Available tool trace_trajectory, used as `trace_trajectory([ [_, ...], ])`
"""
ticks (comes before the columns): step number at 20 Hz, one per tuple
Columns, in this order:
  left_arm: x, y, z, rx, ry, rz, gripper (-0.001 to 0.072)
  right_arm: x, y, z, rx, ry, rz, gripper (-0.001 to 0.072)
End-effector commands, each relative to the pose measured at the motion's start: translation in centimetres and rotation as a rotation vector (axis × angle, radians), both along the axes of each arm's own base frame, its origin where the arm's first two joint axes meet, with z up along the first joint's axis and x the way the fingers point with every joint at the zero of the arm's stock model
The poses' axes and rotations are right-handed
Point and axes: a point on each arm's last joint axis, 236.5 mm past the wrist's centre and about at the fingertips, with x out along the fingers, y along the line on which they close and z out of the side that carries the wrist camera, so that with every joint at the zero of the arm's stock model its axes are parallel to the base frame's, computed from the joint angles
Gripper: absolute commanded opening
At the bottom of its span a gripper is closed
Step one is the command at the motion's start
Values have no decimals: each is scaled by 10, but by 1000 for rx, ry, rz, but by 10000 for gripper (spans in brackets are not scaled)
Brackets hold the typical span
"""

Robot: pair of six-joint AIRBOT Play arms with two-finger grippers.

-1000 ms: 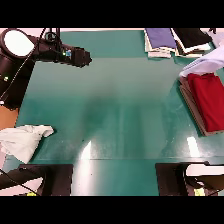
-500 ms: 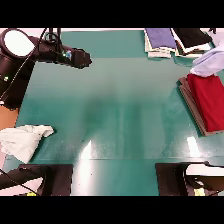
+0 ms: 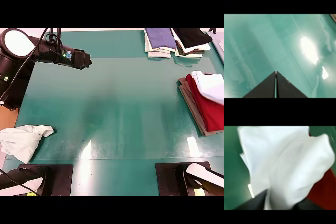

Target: Fold the shirts.

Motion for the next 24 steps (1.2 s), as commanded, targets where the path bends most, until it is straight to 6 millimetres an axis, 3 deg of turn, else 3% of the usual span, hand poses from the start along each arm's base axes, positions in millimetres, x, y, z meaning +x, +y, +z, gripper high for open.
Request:
trace_trajectory([
  [1,0,0,0,2,-1,-1,26,-71,-8,-46,6,200,-89,574],
  [3,0,0,0,1,-2,0,26,-91,-12,-43,29,214,-137,586],
  [6,1,0,0,0,-4,1,26,-100,-28,-4,-17,136,-252,586],
  [7,1,0,0,0,-3,0,26,-97,-33,14,-53,99,-266,586],
  [9,1,0,1,-2,-5,2,26,-66,-23,55,-75,-54,-221,584],
  [10,2,0,2,-5,-11,5,26,-42,-4,77,-47,-153,-163,583],
  [12,3,0,2,-5,-13,6,26,-1,54,110,45,-316,-9,583],
  [14,2,0,1,0,-7,4,27,25,119,127,113,-387,167,583],
  [17,4,0,4,-11,-20,10,26,39,209,124,156,-391,407,582],
  [21,12,0,12,-32,-59,29,27,41,300,111,214,-392,636,566],
  [22,13,0,14,-36,-66,32,26,40,317,109,225,-393,675,455],
  [24,17,0,18,-47,-85,42,27,37,343,104,238,-396,743,128],
])
